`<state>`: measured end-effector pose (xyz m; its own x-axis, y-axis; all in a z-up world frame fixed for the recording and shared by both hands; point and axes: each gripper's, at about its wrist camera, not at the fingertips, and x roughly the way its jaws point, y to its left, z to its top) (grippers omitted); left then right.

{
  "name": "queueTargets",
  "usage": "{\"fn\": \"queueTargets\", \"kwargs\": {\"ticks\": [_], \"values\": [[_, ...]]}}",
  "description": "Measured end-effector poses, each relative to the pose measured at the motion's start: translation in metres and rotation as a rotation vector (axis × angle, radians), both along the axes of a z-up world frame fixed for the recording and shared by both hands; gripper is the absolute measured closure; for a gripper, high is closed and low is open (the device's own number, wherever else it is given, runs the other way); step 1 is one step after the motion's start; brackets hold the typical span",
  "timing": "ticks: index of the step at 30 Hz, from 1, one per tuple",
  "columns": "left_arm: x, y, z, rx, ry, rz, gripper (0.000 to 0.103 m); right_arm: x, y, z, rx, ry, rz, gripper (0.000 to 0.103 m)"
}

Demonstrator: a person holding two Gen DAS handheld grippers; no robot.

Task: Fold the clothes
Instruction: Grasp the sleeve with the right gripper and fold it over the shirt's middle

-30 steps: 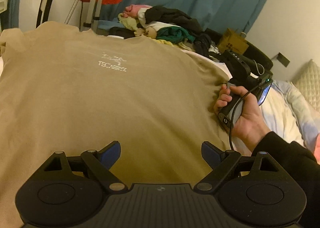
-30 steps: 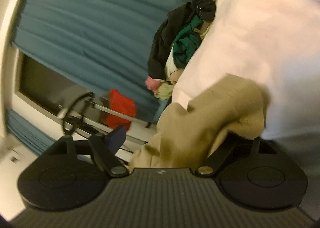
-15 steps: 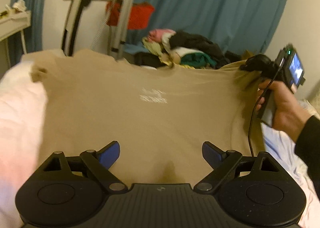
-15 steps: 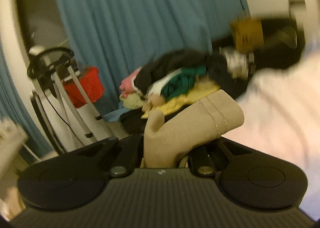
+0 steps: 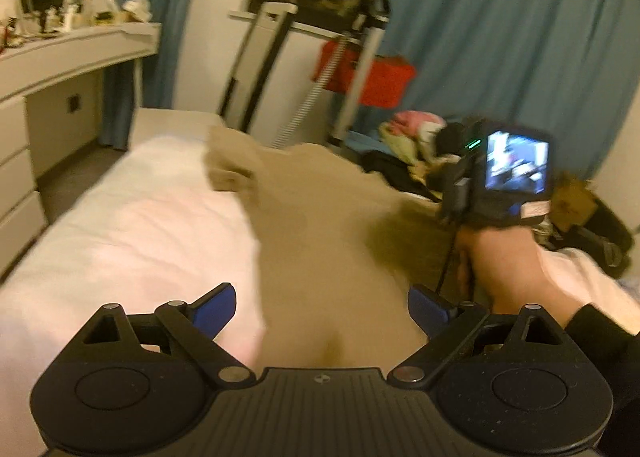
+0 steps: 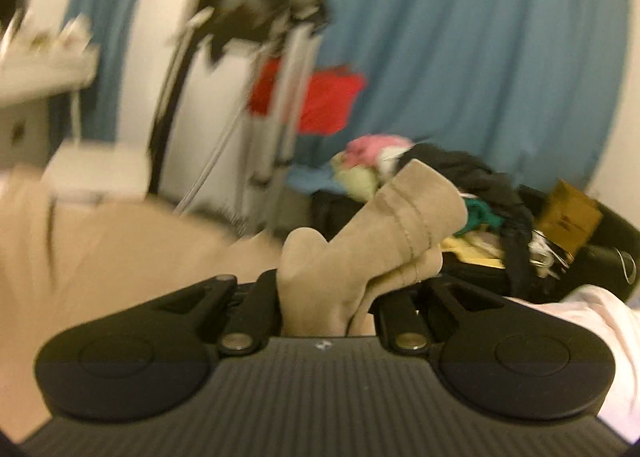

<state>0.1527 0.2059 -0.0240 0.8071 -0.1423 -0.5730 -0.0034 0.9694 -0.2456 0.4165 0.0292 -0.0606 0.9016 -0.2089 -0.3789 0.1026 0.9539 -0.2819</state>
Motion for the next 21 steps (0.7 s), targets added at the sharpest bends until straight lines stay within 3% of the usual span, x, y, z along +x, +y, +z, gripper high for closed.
{"fn": "queueTargets", "kwargs": {"ticks": [4, 6, 7, 8, 9, 10, 15, 21], "values": [[0.014, 0.01, -0.014, 0.008, 0.039, 0.025, 0.009, 0.024, 0.027, -0.032, -0.019, 0.07, 0.03, 0.09], [0.021, 0.01, -0.021, 0.009, 0.062, 0.018, 0.009, 0.031, 0.023, -0.035, 0.024, 0.085, 0.041, 0.086], [0.023, 0.008, -0.025, 0.014, 0.073, 0.013, 0.009, 0.035, 0.02, -0.035, 0.05, 0.091, 0.054, 0.071], [0.026, 0.007, -0.027, 0.018, 0.082, 0.007, 0.009, 0.029, 0.017, -0.029, 0.088, 0.081, 0.078, 0.042], [0.028, 0.006, -0.029, 0.016, 0.085, 0.001, 0.009, 0.023, 0.014, -0.024, 0.126, 0.071, 0.102, 0.03], [0.029, 0.005, -0.031, 0.015, 0.087, -0.005, 0.009, 0.018, 0.01, -0.018, 0.164, 0.061, 0.126, 0.012], [0.021, -0.01, -0.028, 0.033, 0.057, -0.032, 0.009, -0.021, -0.005, 0.022, 0.311, 0.019, 0.204, 0.011], [-0.005, -0.034, -0.014, 0.051, 0.037, -0.093, 0.009, -0.122, -0.032, 0.065, 0.332, -0.034, 0.222, 0.011]]}}
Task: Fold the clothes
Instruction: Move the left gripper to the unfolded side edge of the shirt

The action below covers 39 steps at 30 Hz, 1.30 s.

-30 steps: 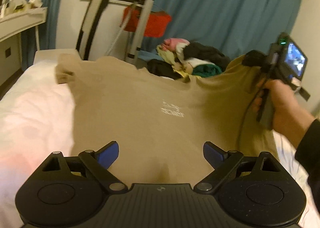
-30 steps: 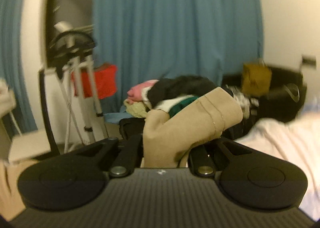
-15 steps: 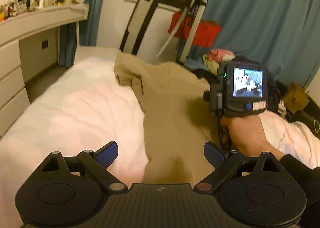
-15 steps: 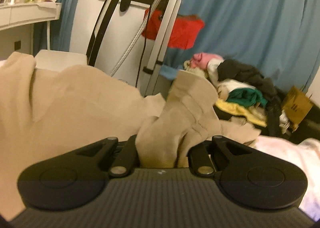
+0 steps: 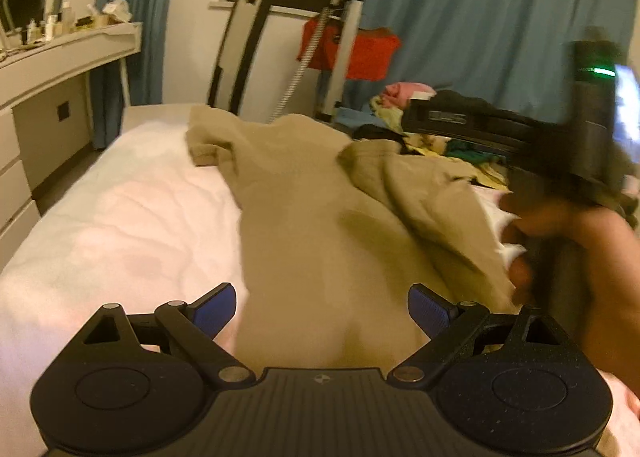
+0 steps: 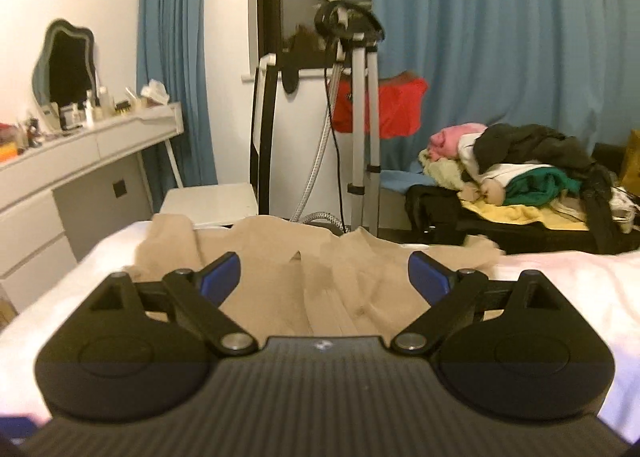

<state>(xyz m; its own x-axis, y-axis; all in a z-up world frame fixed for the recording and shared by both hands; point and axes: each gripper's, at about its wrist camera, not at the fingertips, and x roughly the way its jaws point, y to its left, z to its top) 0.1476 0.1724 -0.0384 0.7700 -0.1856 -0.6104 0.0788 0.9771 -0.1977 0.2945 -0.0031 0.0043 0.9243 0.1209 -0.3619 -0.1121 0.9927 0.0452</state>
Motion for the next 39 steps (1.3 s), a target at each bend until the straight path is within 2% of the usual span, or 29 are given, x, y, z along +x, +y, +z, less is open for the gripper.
{"fn": "queueTargets", "kwargs": {"ticks": [2, 5, 8, 11, 15, 22, 34, 39], "values": [[-0.012, -0.007, 0.005, -0.005, -0.014, -0.022, 0.009, -0.038, -0.014, 0.009, 0.013, -0.016, 0.002, 0.011], [-0.035, -0.023, 0.009, 0.033, -0.042, -0.04, 0.009, -0.102, -0.038, 0.018, 0.028, -0.044, -0.023, 0.011], [-0.05, -0.032, 0.011, 0.009, -0.04, -0.069, 0.009, -0.159, -0.061, 0.02, 0.078, -0.05, -0.064, 0.011], [-0.062, -0.041, 0.016, 0.003, -0.047, -0.085, 0.009, -0.205, -0.076, 0.017, 0.12, -0.065, -0.101, 0.011], [-0.077, -0.051, 0.021, 0.006, -0.069, -0.081, 0.009, -0.25, -0.098, 0.007, 0.229, -0.048, -0.152, 0.011], [-0.088, -0.071, 0.018, 0.017, -0.067, -0.088, 0.009, -0.281, -0.126, -0.005, 0.26, -0.061, -0.207, 0.011], [-0.1, -0.113, -0.009, 0.193, -0.074, -0.15, 0.009, -0.289, -0.151, -0.013, 0.301, -0.072, -0.216, 0.011], [-0.102, -0.118, -0.014, 0.21, -0.067, -0.167, 0.009, -0.291, -0.165, -0.013, 0.323, -0.076, -0.244, 0.011]]}}
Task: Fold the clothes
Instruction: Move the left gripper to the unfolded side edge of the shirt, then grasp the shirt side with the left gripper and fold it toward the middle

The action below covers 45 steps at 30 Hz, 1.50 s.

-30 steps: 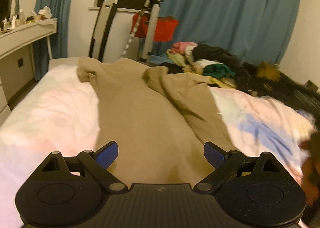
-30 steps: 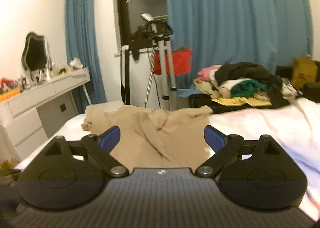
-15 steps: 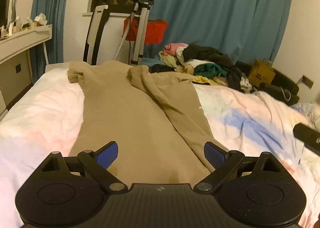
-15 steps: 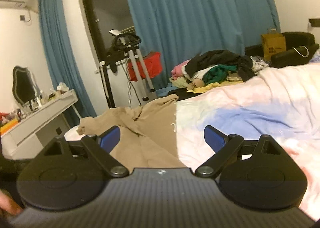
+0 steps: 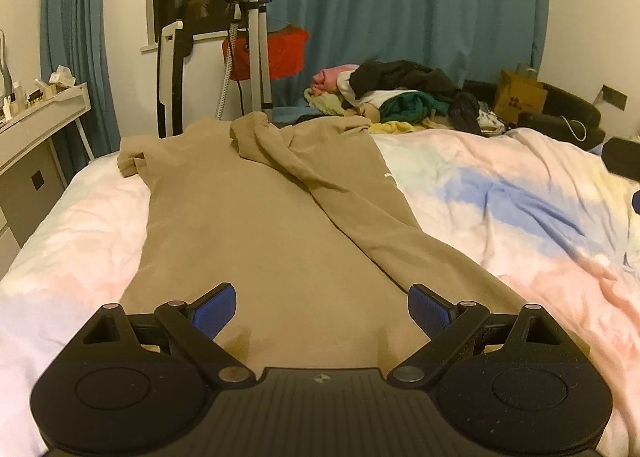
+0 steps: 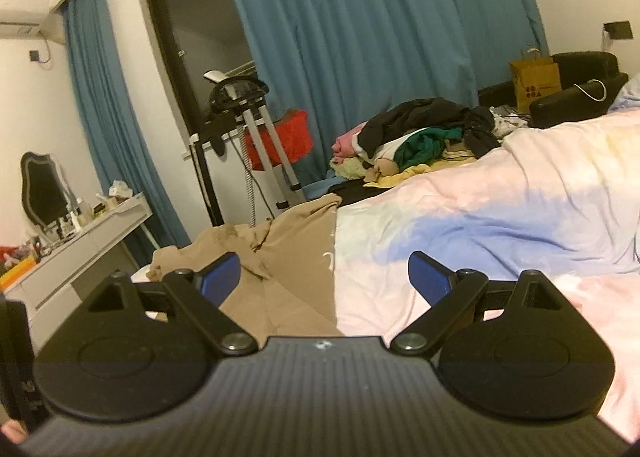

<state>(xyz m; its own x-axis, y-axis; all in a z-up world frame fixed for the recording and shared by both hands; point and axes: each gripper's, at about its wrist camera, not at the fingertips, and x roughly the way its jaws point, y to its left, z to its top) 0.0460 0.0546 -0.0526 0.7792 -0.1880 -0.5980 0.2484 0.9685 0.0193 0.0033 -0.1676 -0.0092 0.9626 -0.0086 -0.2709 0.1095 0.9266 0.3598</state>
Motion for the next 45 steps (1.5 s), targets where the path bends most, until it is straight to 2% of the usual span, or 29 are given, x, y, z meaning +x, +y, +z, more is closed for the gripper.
{"fn": "queueTargets", "kwargs": {"ticks": [7, 11, 17, 21, 26, 28, 29, 30, 31, 32, 33, 35, 41, 45], "values": [[-0.006, -0.019, -0.009, -0.006, 0.051, -0.082, 0.013, -0.006, -0.033, 0.004, 0.045, 0.017, -0.048, 0.011], [-0.005, -0.04, -0.014, -0.031, 0.112, -0.141, 0.02, -0.014, -0.059, 0.004, 0.091, 0.02, -0.11, 0.011], [-0.014, -0.086, -0.022, -0.034, 0.154, -0.272, 0.035, -0.027, -0.091, -0.001, 0.191, 0.001, -0.204, 0.011], [-0.019, -0.121, -0.033, -0.088, 0.217, -0.367, 0.043, -0.032, -0.102, -0.005, 0.221, -0.005, -0.238, 0.011], [-0.019, -0.167, -0.057, -0.094, 0.289, -0.438, 0.046, -0.034, -0.108, -0.008, 0.225, -0.005, -0.254, 0.011], [-0.018, -0.18, -0.07, -0.072, 0.298, -0.445, 0.046, -0.032, -0.11, -0.011, 0.222, 0.006, -0.255, 0.011], [-0.017, -0.186, -0.075, -0.058, 0.298, -0.445, 0.051, -0.03, -0.112, -0.013, 0.221, 0.014, -0.256, 0.011], [-0.015, -0.186, -0.08, -0.055, 0.303, -0.436, 0.068, -0.028, -0.113, -0.016, 0.223, 0.023, -0.254, 0.011], [-0.012, -0.187, -0.085, -0.053, 0.308, -0.427, 0.076, -0.026, -0.113, -0.018, 0.225, 0.033, -0.253, 0.011], [-0.01, -0.187, -0.089, -0.056, 0.315, -0.418, 0.087, -0.025, -0.114, -0.02, 0.229, 0.041, -0.252, 0.011], [-0.009, -0.181, -0.087, -0.094, 0.333, -0.41, 0.095, -0.024, -0.114, -0.022, 0.234, 0.048, -0.25, 0.011], [-0.015, -0.168, -0.072, -0.137, 0.328, -0.407, 0.099, -0.021, -0.115, -0.026, 0.243, 0.063, -0.246, 0.011], [-0.039, -0.091, -0.015, -0.294, 0.317, -0.372, 0.099, -0.02, -0.113, -0.028, 0.26, 0.068, -0.229, 0.011], [-0.046, -0.023, -0.001, -0.387, 0.375, -0.257, 0.099, -0.018, -0.107, -0.026, 0.262, 0.075, -0.202, 0.011]]}}
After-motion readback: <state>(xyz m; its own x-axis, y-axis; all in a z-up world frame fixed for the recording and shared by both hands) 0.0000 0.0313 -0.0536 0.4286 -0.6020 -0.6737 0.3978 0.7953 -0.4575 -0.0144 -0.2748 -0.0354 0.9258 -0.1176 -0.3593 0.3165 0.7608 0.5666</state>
